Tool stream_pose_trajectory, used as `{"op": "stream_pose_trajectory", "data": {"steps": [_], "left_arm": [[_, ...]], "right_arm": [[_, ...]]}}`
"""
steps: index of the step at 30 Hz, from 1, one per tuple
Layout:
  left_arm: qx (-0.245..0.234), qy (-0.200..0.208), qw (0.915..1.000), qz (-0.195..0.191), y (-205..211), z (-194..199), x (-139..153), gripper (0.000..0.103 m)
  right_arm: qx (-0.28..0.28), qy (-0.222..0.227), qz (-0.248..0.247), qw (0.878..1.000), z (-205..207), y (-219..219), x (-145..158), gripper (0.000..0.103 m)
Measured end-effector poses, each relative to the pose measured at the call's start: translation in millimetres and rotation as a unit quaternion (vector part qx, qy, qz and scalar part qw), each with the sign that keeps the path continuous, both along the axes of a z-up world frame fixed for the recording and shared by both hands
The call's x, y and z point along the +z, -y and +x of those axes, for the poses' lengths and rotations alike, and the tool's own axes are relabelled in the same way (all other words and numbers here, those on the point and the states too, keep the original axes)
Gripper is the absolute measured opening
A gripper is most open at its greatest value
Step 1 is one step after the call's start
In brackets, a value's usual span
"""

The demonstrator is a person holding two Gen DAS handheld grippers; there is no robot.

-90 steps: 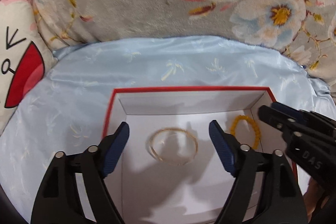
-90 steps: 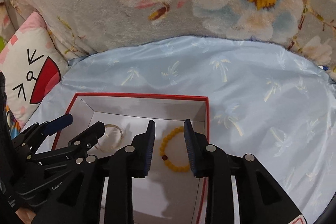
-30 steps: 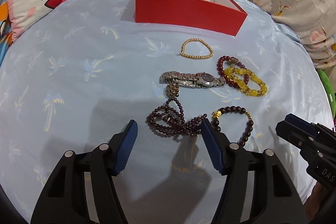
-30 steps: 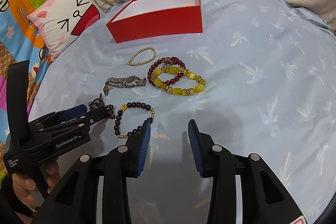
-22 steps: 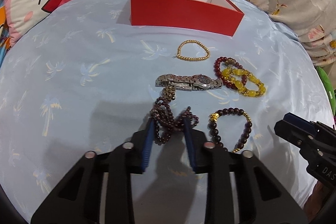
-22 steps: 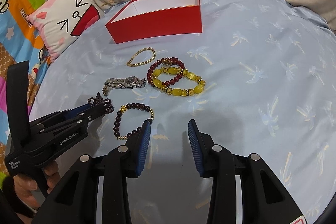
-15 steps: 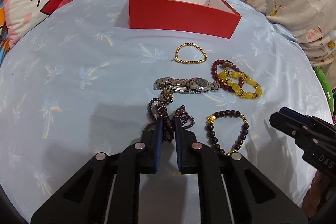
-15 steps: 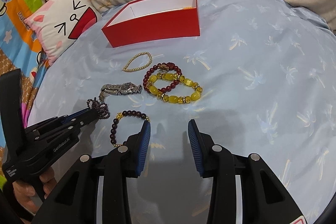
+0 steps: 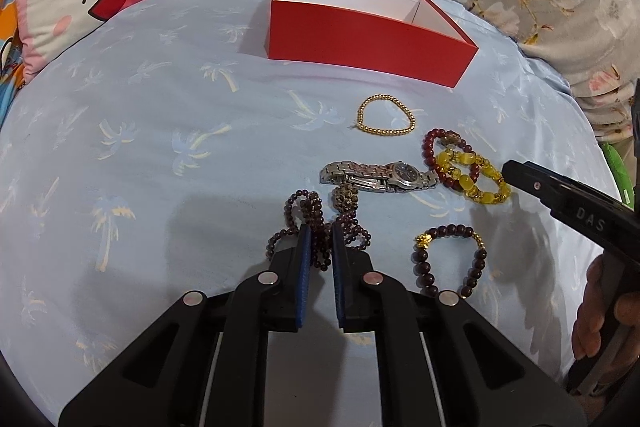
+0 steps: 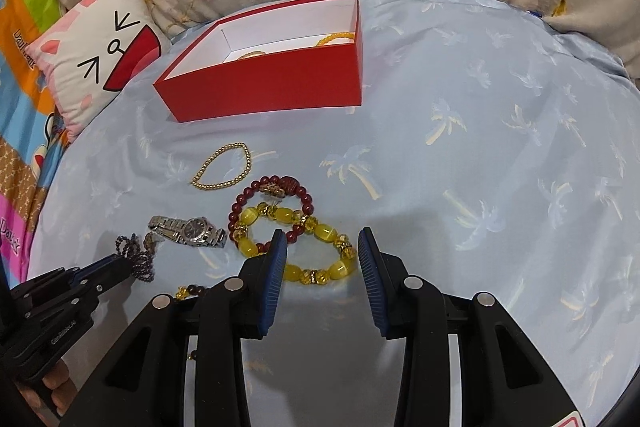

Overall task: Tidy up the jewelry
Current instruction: 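Grasp the dark garnet strand with the left tool while the right grasps the yellow bead bracelet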

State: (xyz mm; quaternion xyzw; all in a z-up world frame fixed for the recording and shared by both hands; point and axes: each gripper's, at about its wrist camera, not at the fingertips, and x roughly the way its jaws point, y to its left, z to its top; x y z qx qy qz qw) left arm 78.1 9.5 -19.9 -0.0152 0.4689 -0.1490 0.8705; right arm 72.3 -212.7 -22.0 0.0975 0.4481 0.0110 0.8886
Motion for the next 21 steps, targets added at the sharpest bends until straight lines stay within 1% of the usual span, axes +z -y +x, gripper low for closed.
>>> {"op": "stream_pose_trajectory", "data": {"steps": [3, 7, 11, 16, 18, 21], "left_arm": [[0.002, -0.003, 1.0, 0.001, 0, 2, -1, 0.01], [0.002, -0.004, 1.0, 0.001, -1, 3, -2, 0.01], [0.002, -0.004, 1.0, 0.002, 0, 4, -2, 0.01], [0.002, -0.003, 1.0, 0.002, 0, 5, -2, 0.01], [0.002, -0.004, 1.0, 0.002, 0, 5, -3, 0.01], [0.002, -0.005, 1.0, 0.001, 1, 5, -2, 0.01]], "right_arm": [[0.007, -0.004, -0.008, 1.0, 7, -1, -6, 0.037], [0.016, -0.012, -0.014, 1.0, 13, -2, -14, 0.033], [0.019, -0.016, -0.02, 0.999, 14, -1, -19, 0.026], [0.017, -0.018, -0.031, 0.999, 10, 0, -20, 0.011], [0.016, -0.02, -0.03, 0.999, 8, 0, -20, 0.009], [0.012, -0.02, -0.02, 1.0, 4, 1, -19, 0.009]]}}
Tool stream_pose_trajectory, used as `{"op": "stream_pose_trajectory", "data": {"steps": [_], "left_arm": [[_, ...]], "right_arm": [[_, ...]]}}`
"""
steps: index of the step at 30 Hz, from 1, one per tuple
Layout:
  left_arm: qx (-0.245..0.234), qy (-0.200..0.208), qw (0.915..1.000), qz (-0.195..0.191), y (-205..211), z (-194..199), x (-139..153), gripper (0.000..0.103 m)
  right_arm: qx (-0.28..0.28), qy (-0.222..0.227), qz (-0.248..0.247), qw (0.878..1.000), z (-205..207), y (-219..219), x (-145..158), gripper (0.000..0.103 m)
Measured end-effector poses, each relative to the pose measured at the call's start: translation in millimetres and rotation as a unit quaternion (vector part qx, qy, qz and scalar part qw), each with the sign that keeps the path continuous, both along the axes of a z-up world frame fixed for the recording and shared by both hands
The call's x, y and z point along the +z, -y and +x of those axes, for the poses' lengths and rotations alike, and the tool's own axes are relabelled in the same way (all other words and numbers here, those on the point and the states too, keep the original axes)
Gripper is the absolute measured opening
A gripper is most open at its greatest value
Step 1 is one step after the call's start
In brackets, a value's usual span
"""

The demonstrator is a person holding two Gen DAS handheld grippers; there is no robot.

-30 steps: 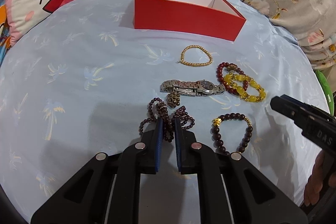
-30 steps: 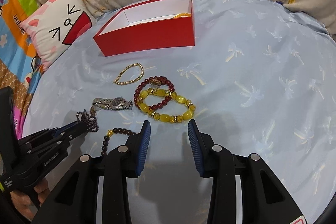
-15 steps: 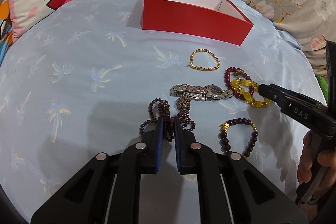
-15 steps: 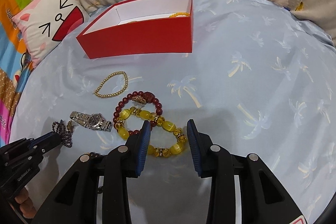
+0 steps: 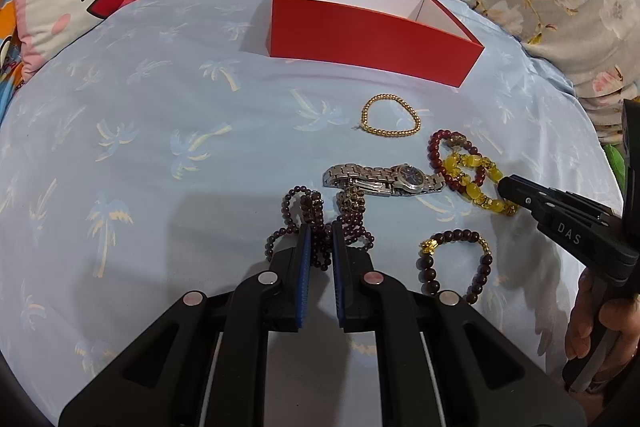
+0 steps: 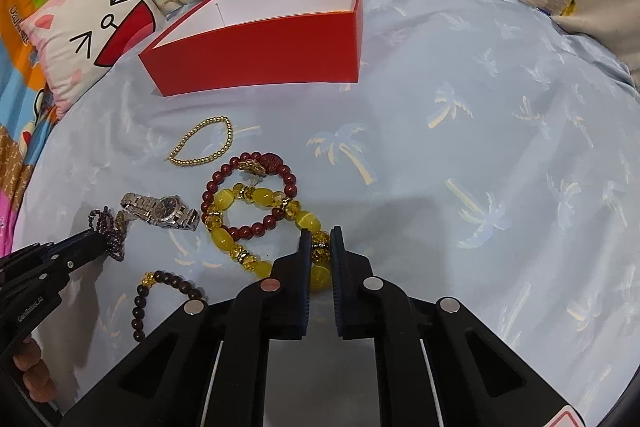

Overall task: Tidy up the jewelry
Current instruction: 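Grasp the dark garnet strand with the left tool while the right grasps the yellow bead bracelet, then carry both held bracelets into the red box and open both tools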

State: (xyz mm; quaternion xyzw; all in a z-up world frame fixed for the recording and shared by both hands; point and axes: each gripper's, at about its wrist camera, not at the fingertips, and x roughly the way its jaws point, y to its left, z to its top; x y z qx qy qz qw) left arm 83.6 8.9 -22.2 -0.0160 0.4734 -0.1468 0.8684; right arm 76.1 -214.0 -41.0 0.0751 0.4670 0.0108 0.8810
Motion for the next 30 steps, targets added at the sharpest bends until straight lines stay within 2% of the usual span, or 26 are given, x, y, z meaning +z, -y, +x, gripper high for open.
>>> {"op": "stream_pose_trajectory", "data": {"steps": [4, 12, 22, 30], "left_arm": [[0.0, -0.003, 1.0, -0.003, 0, 1, 1, 0.01], [-0.009, 0.007, 0.9999, -0.01, 1, -1, 13, 0.01], [-0.02, 0.024, 0.9993, -0.021, 0, 1, 38, 0.01], [-0.03, 0.051, 0.998, -0.019, 5, 25, 68, 0.01]], "right_arm": [[-0.003, 0.015, 0.024, 1.0, -8, 0, 13, 0.009], [0.001, 0.061, 0.041, 0.997, -20, -4, 60, 0.009], [0.007, 0.098, 0.033, 0.995, -22, -5, 102, 0.009], [0.017, 0.126, 0.028, 0.992, -3, -2, 130, 0.009]]}}
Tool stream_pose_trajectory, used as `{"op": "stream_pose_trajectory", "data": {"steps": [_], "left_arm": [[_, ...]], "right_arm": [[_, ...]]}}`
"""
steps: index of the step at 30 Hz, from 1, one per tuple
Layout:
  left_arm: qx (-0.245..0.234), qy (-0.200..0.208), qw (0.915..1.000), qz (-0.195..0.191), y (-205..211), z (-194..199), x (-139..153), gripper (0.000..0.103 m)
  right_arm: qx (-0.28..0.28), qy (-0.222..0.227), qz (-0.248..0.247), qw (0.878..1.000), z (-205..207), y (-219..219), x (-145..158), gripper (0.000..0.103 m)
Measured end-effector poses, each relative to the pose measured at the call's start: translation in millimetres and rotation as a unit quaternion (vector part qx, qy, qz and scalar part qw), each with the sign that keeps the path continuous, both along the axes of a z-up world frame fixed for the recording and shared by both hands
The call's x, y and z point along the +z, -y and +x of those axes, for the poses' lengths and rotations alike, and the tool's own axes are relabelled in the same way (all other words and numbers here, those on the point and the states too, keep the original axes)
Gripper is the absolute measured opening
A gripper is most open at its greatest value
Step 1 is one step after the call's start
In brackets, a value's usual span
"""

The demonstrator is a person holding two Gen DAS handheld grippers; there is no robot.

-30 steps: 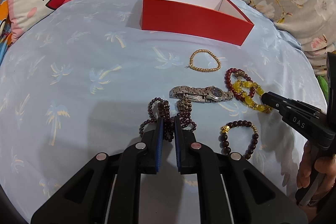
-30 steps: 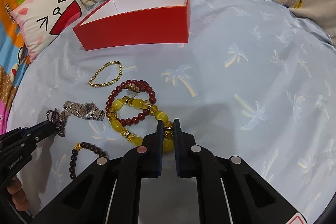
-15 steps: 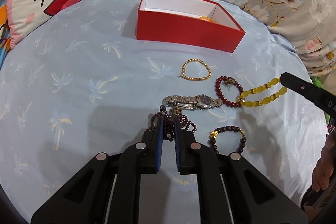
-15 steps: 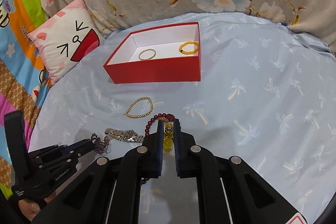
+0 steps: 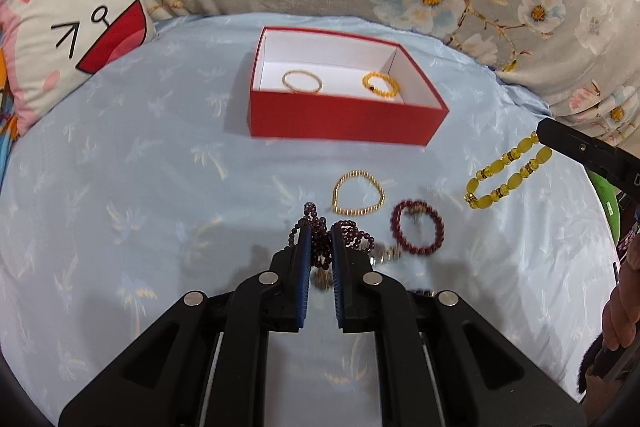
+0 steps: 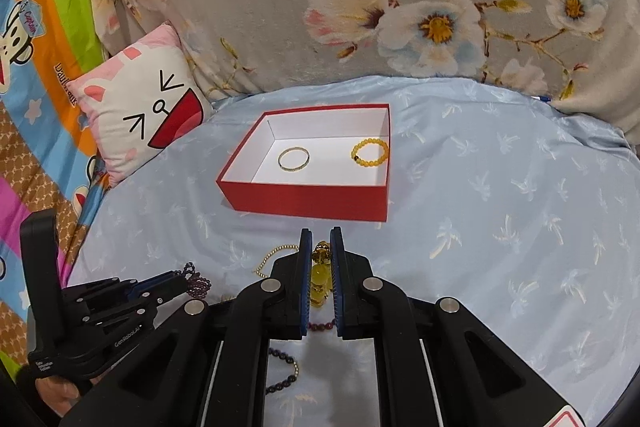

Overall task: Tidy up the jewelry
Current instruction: 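Carry both held bracelets into the red box and open both tools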

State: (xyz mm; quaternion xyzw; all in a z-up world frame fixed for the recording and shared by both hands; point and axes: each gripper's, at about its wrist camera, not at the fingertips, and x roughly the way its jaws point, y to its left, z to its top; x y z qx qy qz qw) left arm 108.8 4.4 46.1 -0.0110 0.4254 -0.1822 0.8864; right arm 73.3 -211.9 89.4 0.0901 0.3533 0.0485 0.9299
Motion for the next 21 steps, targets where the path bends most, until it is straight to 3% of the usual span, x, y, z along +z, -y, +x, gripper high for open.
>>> {"op": "stream_pose_trajectory", "data": {"steps": [12, 16, 21], "left_arm": [[-0.009, 0.067, 0.9977, -0.001, 29, 87, 53, 0.006], [-0.01, 0.071, 0.9974, -0.003, 40, 119, 57, 0.006], [-0.007, 0.056, 0.9984, 0.001, 51, 156, 42, 0.006]], "right_arm": [[0.012, 0.02, 0.012, 1.0, 94, 3, 26, 0.009], [0.016, 0.019, 0.024, 0.999, 127, 1, 23, 0.009], [0.013, 0.001, 0.032, 0.999, 163, -2, 3, 0.009]]}}
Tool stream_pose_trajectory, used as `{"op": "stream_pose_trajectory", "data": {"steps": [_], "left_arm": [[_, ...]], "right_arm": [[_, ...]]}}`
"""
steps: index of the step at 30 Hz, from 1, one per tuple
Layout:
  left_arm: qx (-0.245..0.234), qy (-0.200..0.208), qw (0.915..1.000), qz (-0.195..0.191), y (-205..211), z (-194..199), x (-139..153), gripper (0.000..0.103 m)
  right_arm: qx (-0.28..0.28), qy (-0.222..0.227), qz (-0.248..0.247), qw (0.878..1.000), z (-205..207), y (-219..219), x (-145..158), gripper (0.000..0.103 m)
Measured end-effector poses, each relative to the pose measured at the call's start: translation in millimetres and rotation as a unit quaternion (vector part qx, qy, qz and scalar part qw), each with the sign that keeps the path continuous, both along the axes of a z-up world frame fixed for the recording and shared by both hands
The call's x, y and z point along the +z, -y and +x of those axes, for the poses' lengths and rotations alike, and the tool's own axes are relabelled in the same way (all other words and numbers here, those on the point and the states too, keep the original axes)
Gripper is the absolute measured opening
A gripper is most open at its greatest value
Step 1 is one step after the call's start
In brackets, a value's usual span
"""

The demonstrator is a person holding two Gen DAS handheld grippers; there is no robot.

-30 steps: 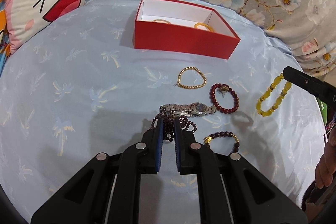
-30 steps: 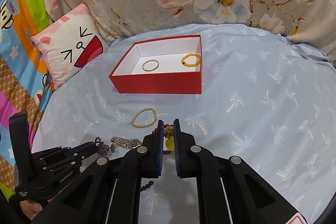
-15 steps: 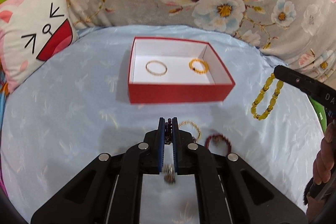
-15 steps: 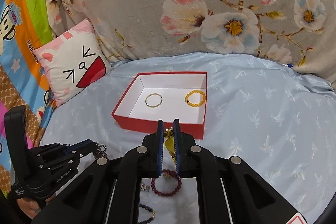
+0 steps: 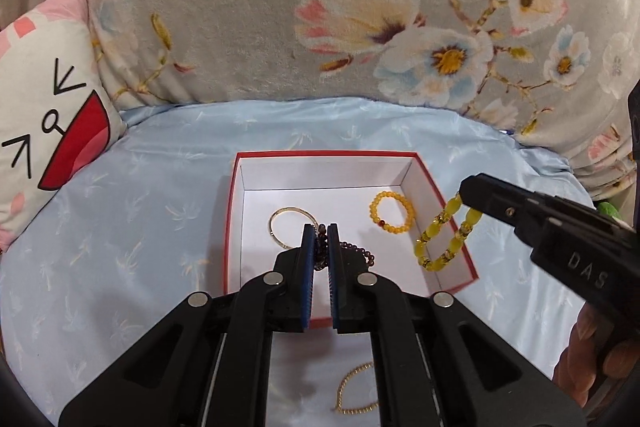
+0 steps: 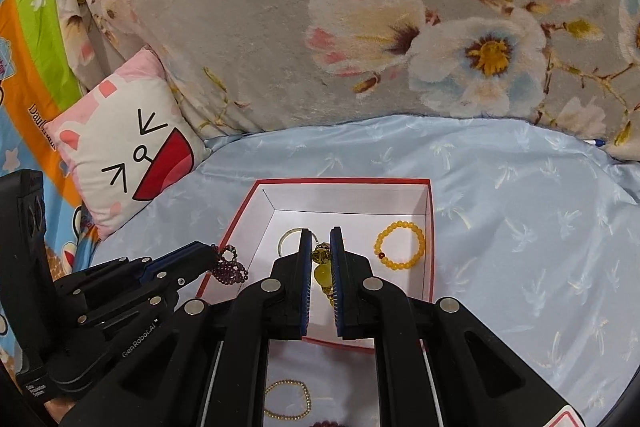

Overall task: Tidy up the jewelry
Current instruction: 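Carry both held bracelets into the red box and open both tools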

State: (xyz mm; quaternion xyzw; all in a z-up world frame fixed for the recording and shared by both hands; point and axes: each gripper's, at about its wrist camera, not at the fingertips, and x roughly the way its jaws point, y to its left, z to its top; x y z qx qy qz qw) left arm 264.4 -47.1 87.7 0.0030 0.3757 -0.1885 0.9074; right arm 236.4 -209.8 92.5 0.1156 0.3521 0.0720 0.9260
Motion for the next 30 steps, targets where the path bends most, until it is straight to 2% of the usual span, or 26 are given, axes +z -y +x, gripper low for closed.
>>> {"op": "stream_pose_trajectory", "data": {"steps": [5, 9, 11, 14, 16, 17, 18, 24, 30], "left_arm": [[0.007, -0.029, 0.9996, 0.0, 5, 27, -27, 0.006], [0.008, -0.044, 0.9989, 0.011, 7, 38, -47, 0.006], [0.009, -0.049, 0.9986, 0.018, 8, 40, -57, 0.007], [0.013, -0.043, 0.9986, 0.026, 8, 40, -63, 0.009], [0.022, -0.035, 0.9986, 0.032, 8, 38, -62, 0.028], [0.028, -0.026, 0.9987, 0.034, 7, 36, -60, 0.044], [0.031, -0.019, 0.9988, 0.033, 6, 35, -57, 0.046], [0.035, -0.003, 0.999, 0.026, -8, 20, -40, 0.046], [0.05, -0.01, 0.9986, 0.015, -33, -7, -37, 0.046]], "right_arm": [[-0.001, -0.036, 0.027, 0.999, 27, 5, -34, 0.009], [-0.006, -0.062, 0.014, 0.998, 39, 7, -60, 0.009], [-0.015, -0.067, -0.008, 0.998, 40, 9, -68, 0.009], [-0.025, -0.063, -0.021, 0.997, 38, 14, -70, 0.014], [-0.03, -0.057, -0.021, 0.998, 34, 17, -68, 0.019], [-0.034, -0.054, -0.022, 0.998, 33, 19, -66, 0.021], [-0.036, -0.049, -0.024, 0.998, 30, 20, -64, 0.021], [-0.037, -0.031, -0.02, 0.999, 5, 25, -49, 0.022], [-0.028, -0.03, -0.021, 0.999, -38, 22, -50, 0.022]]}}
